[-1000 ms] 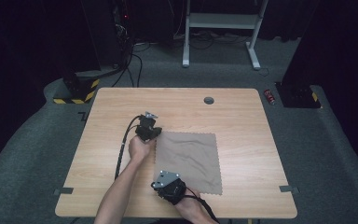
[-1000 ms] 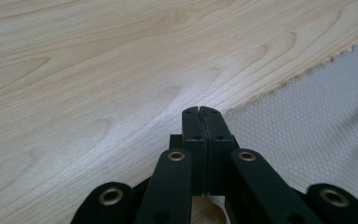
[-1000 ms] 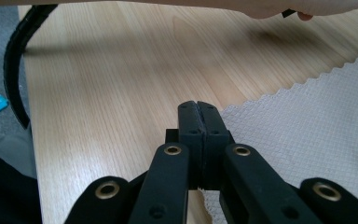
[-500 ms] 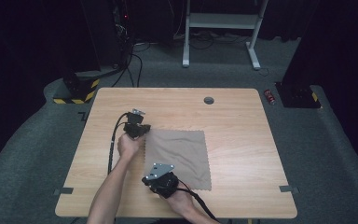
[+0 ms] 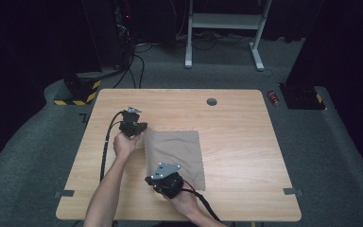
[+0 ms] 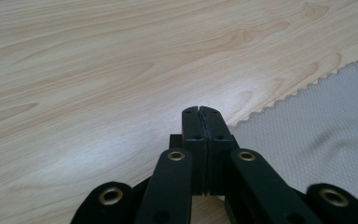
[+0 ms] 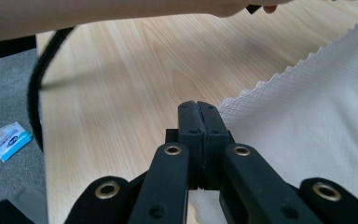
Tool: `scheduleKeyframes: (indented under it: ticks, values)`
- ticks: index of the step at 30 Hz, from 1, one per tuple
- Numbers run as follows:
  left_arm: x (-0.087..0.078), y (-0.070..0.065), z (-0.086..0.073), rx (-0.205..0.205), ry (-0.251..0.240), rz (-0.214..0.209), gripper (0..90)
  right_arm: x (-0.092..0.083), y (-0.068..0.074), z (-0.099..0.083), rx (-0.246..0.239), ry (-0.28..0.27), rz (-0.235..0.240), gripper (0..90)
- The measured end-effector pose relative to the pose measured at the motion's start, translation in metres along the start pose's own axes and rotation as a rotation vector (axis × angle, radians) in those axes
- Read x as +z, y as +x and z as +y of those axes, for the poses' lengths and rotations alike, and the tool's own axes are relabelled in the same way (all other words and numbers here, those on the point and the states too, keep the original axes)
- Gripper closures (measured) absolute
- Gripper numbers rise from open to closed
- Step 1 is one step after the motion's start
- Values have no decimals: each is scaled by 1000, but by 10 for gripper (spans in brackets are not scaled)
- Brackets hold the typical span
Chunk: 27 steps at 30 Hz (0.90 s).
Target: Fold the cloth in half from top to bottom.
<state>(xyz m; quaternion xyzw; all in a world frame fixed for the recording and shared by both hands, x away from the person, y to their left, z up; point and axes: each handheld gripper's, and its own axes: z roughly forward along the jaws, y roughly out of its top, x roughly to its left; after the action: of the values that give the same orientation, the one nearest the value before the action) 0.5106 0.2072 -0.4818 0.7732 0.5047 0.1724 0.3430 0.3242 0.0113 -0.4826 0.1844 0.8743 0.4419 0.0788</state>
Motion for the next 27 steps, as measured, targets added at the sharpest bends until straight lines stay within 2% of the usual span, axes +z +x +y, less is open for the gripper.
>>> scheduleKeyframes:
  ticks: [2,4,9,16,18,23,27]
  values:
    - [8,-7,1,11,5,-11,894,-3,-5,-12,28,7,-10,897]
    - [13,-14,3,18,6,-23,895,-5,-6,-16,35,8,-14,897]
    - [26,-33,9,68,20,-31,894,-17,-14,-36,69,12,-52,897]
    - [39,-45,9,67,30,-40,894,-29,-20,-51,87,28,-89,897]
    - [41,-48,10,46,26,-51,894,-32,-22,-55,81,29,-103,897]
    - [46,-58,13,70,28,-59,894,-41,-25,-65,90,35,-125,897]
    - [51,-66,14,71,26,-74,893,-49,-28,-74,102,46,-149,897]
